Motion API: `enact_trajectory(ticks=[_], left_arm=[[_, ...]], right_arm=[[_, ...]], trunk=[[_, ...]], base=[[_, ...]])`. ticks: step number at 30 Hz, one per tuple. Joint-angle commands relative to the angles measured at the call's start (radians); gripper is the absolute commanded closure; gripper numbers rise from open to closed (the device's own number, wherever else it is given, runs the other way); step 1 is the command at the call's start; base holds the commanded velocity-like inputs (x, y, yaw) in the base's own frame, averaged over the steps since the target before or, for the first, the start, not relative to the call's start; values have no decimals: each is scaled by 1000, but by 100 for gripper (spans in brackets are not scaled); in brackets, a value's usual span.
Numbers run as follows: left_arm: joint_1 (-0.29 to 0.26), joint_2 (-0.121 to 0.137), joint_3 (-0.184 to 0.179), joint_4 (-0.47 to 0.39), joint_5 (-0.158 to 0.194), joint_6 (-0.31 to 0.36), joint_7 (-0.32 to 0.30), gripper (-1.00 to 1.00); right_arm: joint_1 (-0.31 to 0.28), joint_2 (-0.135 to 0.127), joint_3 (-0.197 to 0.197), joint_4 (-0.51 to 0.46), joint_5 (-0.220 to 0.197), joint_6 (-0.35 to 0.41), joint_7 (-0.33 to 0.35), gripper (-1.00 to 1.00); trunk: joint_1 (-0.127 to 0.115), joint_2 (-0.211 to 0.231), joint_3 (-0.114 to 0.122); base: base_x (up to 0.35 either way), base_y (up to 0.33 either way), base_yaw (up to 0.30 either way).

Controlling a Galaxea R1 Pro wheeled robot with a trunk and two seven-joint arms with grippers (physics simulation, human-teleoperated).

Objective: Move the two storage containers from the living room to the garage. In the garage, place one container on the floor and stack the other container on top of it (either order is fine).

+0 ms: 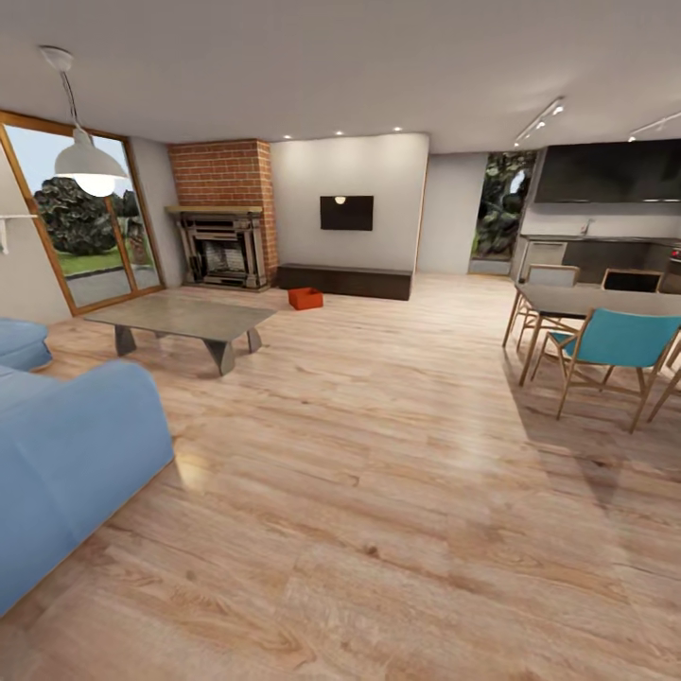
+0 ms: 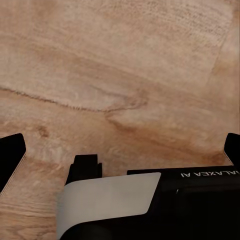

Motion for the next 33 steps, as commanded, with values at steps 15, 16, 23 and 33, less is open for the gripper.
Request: enact_trajectory(ticks=[15,16,23,33], left_arm=[[-1,0,-8,0,10,4,-2,-100],[-1,0,-8,0,10,4,-2,-100],[-1,0,-8,0,10,4,-3,-100],[-1,0,-8,0,10,4,-3,-100]], right_arm=[[-1,0,9,2,-10,-5,-3,-100],[-1,0,9,2,-10,-5,-3,-100],[-1,0,8,2,-9,-5,-3,-100],[-1,0,9,2,-10,-5,-3,-100]], trunk=[[1,0,-1],[1,0,-1],[1,0,-1],[1,0,-1]], base=[[322,0,0],[322,0,0],[322,0,0],[322,0,0]])
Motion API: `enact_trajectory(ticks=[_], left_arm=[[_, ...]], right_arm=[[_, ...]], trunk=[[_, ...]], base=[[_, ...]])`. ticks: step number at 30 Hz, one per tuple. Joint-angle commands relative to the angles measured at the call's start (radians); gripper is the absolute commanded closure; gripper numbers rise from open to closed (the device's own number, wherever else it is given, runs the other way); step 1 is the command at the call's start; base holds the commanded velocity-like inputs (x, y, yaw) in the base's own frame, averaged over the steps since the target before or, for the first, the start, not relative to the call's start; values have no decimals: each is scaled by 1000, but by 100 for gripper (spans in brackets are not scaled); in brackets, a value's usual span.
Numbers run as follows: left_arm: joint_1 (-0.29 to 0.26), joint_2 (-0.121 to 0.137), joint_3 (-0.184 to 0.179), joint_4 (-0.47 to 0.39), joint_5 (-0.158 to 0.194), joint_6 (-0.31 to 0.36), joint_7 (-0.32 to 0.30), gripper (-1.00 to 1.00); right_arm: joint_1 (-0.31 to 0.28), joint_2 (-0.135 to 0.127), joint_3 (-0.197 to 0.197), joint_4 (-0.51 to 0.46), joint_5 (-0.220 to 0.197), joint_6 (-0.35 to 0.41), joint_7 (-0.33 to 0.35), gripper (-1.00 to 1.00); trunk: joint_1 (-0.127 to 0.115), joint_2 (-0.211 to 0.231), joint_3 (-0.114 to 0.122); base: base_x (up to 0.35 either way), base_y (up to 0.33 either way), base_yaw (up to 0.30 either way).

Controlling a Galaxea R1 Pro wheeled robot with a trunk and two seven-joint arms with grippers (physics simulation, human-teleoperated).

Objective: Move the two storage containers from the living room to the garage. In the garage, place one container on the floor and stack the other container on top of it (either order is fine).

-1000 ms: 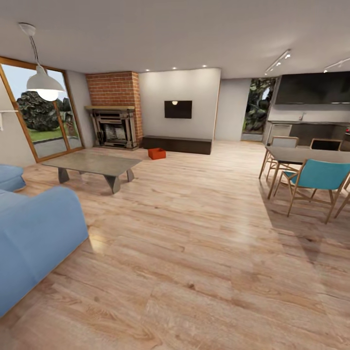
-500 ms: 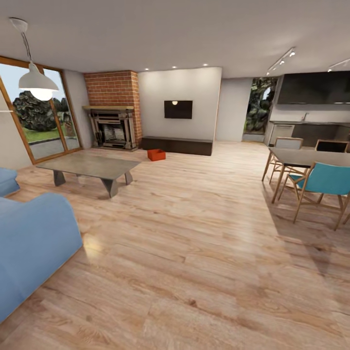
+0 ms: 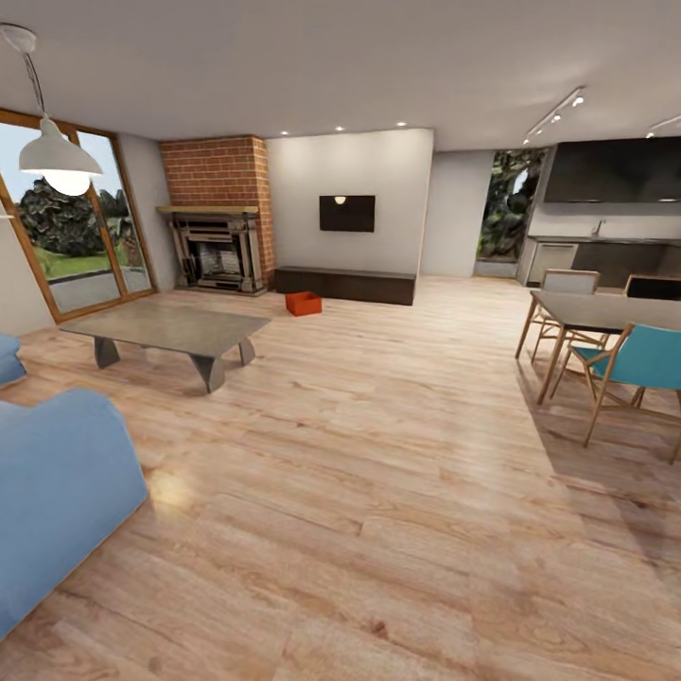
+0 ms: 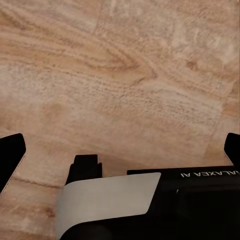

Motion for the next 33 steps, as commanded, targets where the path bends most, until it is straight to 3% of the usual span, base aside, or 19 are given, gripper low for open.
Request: enact_trajectory(ticks=[1,33], left_arm=[[-1,0,-8,0,10,4,-3,-100],[-1,0,-8,0,10,4,-3,-100]], right_arm=[[-1,1,8,3,-9,-5,-1,-100],[-1,1,8,3,-9,-5,-1,-100]], trunk=[[1,0,-1],[1,0,-1]], base=[[322,0,0],[322,0,0]])
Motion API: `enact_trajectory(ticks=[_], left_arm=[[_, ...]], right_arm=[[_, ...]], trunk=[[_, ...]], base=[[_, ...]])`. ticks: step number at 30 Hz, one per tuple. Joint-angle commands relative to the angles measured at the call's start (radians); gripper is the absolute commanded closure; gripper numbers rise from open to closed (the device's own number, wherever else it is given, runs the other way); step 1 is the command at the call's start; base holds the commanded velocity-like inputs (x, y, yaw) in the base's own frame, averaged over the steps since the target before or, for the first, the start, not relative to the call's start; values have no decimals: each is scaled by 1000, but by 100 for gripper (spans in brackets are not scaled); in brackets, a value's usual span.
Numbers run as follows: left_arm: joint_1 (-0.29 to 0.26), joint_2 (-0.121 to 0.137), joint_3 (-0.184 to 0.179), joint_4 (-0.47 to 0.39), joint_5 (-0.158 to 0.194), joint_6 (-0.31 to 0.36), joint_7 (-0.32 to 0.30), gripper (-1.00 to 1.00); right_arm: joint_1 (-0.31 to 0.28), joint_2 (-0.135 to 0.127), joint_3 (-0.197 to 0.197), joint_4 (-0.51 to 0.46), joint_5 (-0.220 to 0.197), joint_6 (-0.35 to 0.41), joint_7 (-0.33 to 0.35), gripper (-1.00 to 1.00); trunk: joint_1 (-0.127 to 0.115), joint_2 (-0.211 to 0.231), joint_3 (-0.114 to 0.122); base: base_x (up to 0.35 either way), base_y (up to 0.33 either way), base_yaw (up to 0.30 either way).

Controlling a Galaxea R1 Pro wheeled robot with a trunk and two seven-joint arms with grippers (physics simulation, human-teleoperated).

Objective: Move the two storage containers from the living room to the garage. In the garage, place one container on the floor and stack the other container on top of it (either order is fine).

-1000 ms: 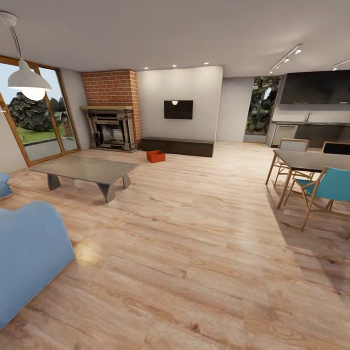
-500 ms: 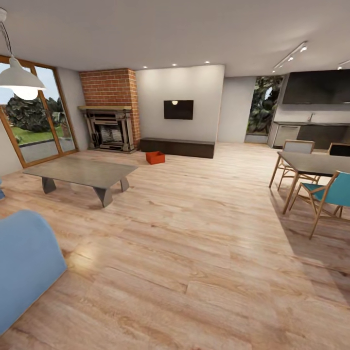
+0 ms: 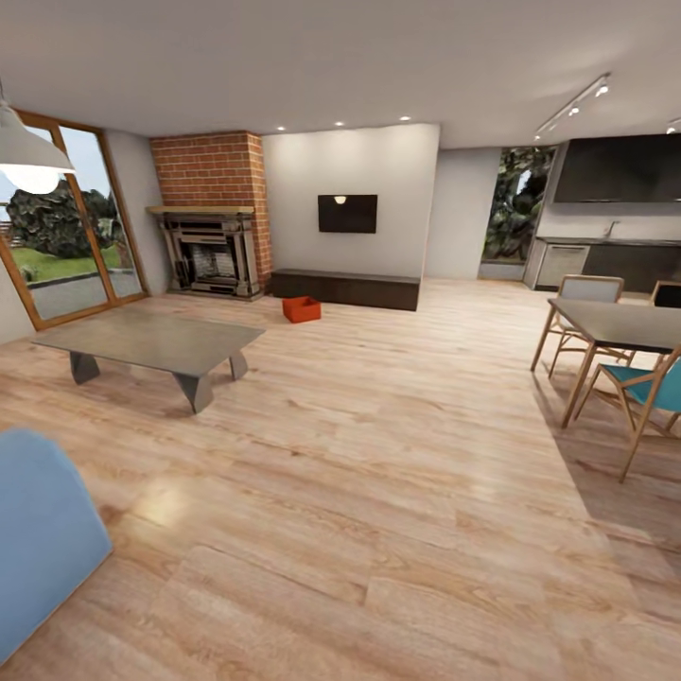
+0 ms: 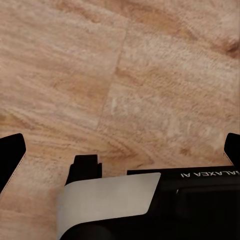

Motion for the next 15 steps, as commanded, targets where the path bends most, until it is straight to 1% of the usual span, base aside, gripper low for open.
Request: enact_trajectory(ticks=[1,15], left_arm=[[-1,0,-8,0,10,4,-2,-100],[0,0,-8,0,10,4,-2,-100]], right_arm=[[-1,1,8,3,-9,-5,-1,-100],[-2,1,9,3,-9,-5,-1,-100]], trunk=[[1,0,-1],[1,0,-1]], base=[[322,0,0],[322,0,0]])
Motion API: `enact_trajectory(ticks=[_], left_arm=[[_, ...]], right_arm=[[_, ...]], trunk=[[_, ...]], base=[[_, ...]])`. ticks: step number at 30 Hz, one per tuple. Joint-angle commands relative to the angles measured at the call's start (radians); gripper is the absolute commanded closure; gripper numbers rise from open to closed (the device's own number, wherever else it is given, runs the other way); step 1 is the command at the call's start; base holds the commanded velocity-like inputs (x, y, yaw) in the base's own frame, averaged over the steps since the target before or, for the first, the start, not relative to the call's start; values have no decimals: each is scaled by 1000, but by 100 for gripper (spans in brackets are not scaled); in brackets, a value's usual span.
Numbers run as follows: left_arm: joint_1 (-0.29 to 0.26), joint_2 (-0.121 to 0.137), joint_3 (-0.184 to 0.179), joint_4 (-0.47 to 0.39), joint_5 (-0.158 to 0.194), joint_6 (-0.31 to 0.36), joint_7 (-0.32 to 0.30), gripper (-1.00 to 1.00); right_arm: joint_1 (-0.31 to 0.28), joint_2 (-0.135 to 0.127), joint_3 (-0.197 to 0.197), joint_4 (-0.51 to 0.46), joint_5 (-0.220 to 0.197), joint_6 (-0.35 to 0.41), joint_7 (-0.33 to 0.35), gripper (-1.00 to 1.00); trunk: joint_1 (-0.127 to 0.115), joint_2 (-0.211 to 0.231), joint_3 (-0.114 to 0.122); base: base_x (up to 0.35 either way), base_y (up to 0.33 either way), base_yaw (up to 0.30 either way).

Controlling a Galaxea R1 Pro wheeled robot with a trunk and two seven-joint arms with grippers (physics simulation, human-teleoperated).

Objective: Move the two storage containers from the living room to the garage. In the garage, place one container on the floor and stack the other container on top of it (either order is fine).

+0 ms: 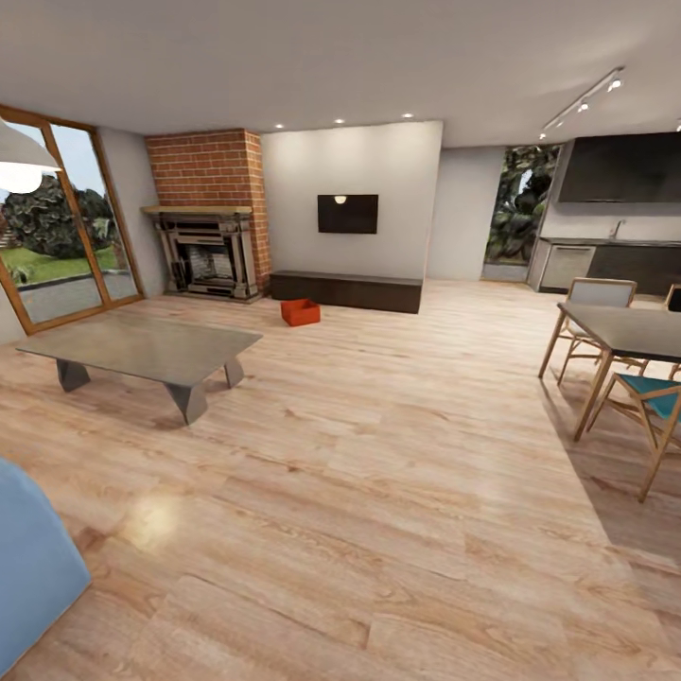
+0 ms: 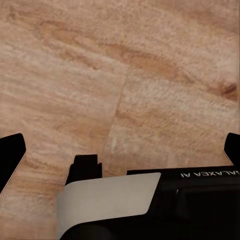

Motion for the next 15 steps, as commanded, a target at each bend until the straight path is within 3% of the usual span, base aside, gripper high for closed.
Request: enact_trajectory(ticks=[1,15], left_arm=[[0,0,-8,0,10,4,-3,-100],[-1,0,-8,0,10,4,-3,-100]], right_arm=[[-1,1,8,3,-9,-5,-1,-100],[-1,1,8,3,-10,-5,-1,-100]], trunk=[[1,0,-1],[1,0,-1]], base=[[322,0,0],[322,0,0]])
